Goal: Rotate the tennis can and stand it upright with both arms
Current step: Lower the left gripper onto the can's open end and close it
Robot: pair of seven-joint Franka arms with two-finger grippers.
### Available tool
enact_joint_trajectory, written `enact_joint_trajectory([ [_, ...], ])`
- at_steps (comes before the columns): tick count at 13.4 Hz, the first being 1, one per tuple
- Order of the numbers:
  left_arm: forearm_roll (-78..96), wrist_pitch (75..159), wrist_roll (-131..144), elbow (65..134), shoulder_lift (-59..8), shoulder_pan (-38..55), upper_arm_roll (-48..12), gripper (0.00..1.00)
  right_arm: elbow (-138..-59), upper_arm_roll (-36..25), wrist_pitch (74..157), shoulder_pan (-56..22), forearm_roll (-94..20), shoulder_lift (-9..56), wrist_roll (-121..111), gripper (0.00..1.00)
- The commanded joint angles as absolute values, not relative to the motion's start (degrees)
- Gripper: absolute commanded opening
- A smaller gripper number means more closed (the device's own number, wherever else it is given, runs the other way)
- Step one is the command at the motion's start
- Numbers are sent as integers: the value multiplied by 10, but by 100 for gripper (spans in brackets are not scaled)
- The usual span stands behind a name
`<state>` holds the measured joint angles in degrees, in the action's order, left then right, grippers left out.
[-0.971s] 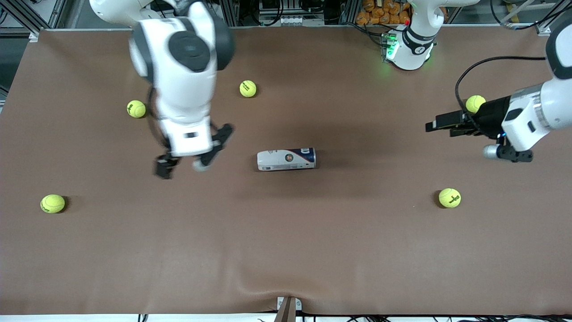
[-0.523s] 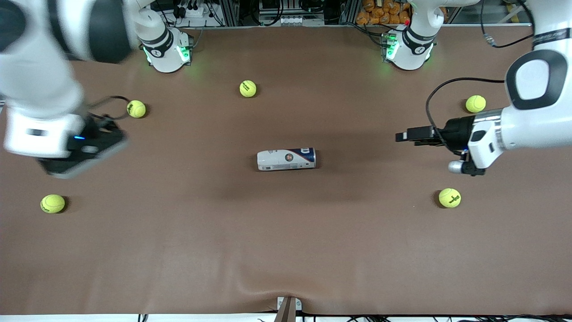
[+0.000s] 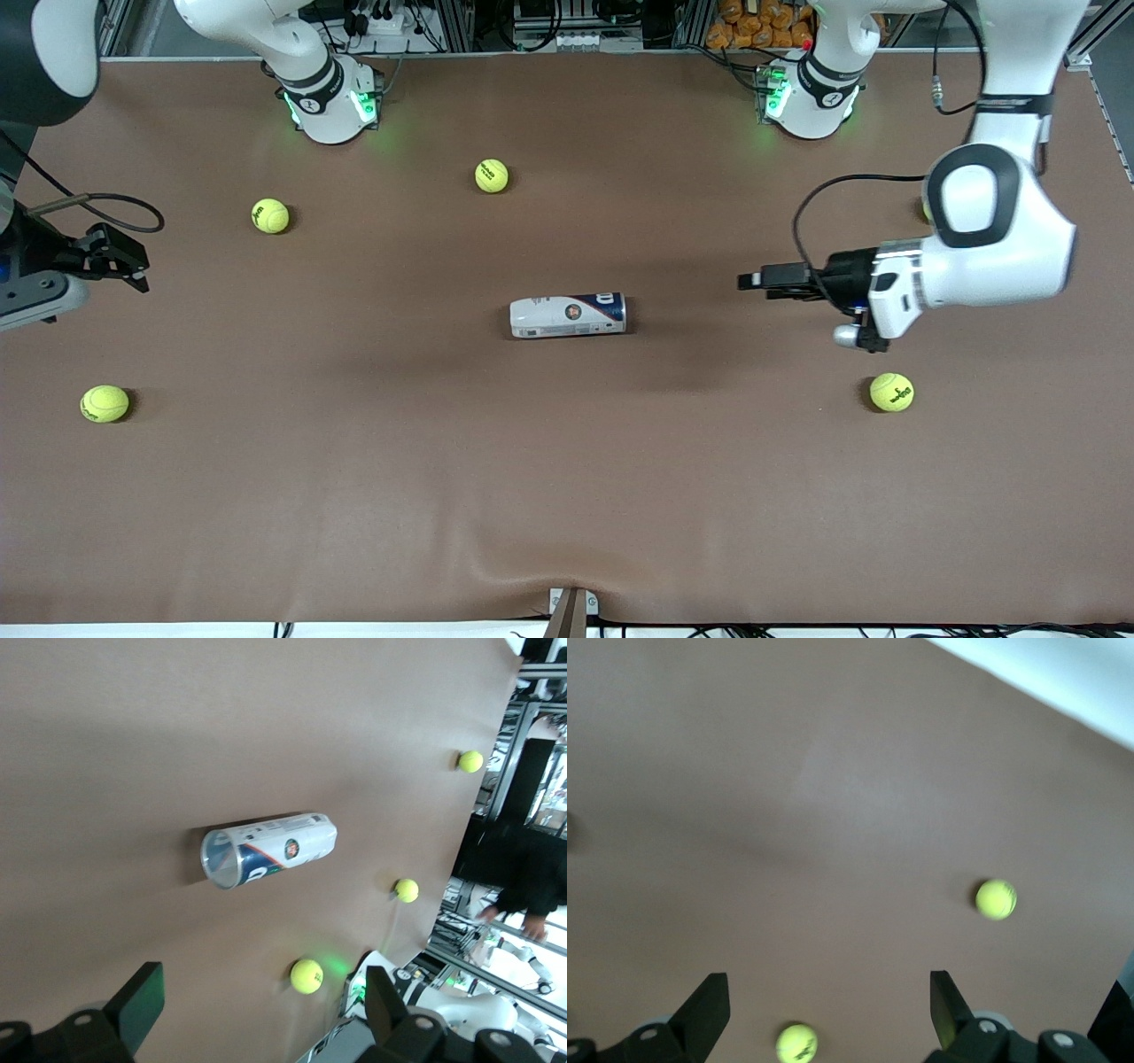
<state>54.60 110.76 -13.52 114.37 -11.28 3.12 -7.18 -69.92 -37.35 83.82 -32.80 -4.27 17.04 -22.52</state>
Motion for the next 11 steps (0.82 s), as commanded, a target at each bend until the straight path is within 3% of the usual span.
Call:
enact_joint_trajectory([
  [1,601,1156,-187,1195,-103,29,-89,100,-708,-372,823,-324,-96,155,-147,100],
  [3,641,1186,-226,1217,-118,29,-108,100,-710,-356,786,-299,-127,150,-60,100],
  [7,712,1219,-301,1228,-167,30,-134,100,-740,-229,780,-193,-108,112,-4,100],
  [11,813,1276,-396,1222,-233,51,-160,100,-843,-75,822,-72,-26,23,-4,100],
])
